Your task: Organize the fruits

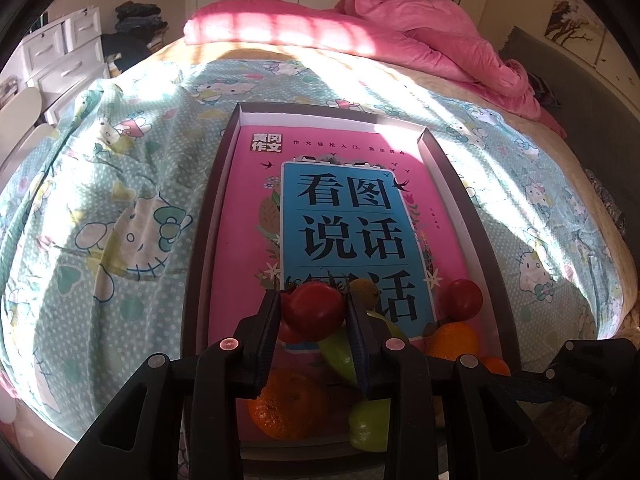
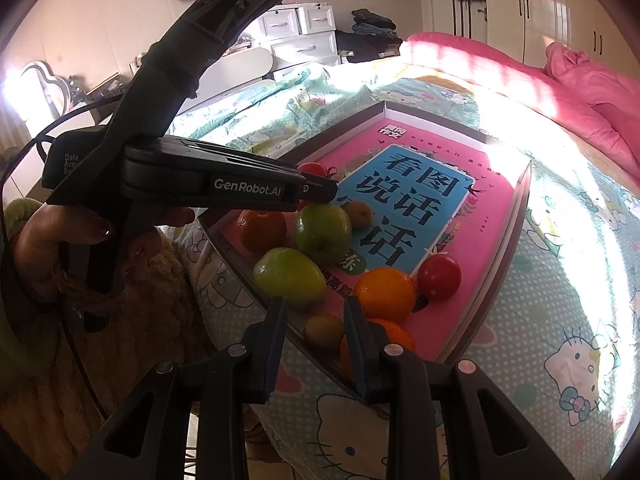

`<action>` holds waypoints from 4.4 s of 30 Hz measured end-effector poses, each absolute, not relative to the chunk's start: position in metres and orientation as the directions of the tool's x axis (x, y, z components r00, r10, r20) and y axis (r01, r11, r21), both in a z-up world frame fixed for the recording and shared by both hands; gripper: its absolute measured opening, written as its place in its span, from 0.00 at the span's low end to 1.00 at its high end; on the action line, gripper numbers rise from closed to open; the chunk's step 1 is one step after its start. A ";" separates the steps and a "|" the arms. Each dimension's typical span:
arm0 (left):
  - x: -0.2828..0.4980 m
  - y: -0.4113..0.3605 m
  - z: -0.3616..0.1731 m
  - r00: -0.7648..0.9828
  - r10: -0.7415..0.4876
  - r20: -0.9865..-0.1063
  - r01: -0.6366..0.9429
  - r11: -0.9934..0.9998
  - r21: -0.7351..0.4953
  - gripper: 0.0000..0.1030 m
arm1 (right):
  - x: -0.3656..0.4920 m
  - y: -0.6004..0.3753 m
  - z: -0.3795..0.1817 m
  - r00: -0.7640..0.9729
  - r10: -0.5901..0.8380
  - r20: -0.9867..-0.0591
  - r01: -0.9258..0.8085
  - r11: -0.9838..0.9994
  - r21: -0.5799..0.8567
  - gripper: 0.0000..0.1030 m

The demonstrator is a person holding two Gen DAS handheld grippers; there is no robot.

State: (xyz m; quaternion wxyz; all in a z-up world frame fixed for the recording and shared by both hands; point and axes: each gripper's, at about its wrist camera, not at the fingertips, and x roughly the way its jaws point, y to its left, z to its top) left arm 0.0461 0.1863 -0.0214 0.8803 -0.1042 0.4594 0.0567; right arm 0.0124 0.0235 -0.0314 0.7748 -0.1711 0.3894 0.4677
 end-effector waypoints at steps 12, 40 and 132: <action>0.034 0.187 -0.004 0.610 0.035 -0.791 -0.239 0.961 -0.142 0.63 | 0.013 0.011 -0.019 0.311 0.603 -0.735 -0.845 0.529 0.075 0.37; -0.064 0.064 0.012 0.557 0.103 -0.824 -0.302 0.950 -0.085 0.76 | -0.019 -0.122 0.016 0.443 0.577 -0.686 -0.677 0.717 0.166 0.94; -0.065 0.058 0.019 0.570 0.137 -0.810 -0.276 0.961 -0.031 0.76 | -0.020 -0.125 0.016 0.513 0.524 -0.680 -0.648 0.756 0.095 0.98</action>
